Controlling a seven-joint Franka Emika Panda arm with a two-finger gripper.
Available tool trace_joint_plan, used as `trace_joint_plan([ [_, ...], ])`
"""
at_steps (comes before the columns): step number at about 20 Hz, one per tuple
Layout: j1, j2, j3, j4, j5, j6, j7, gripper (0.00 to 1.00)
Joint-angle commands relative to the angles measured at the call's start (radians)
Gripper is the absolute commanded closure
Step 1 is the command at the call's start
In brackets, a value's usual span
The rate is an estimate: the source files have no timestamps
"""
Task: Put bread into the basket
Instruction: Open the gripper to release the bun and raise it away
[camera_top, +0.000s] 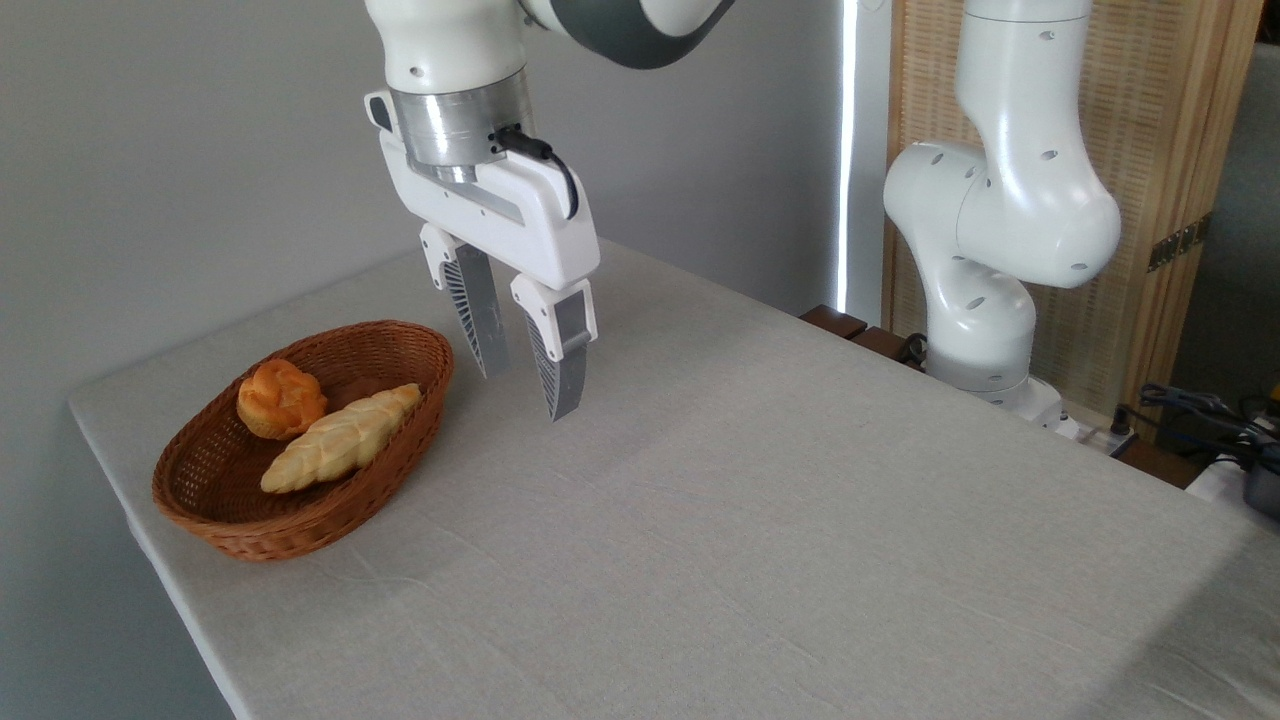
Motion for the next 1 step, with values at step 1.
trace_joint_plan([
  [1, -0.008, -0.029, 0.027, -0.013, 0.01, -0.017, 0.023, 0.0],
])
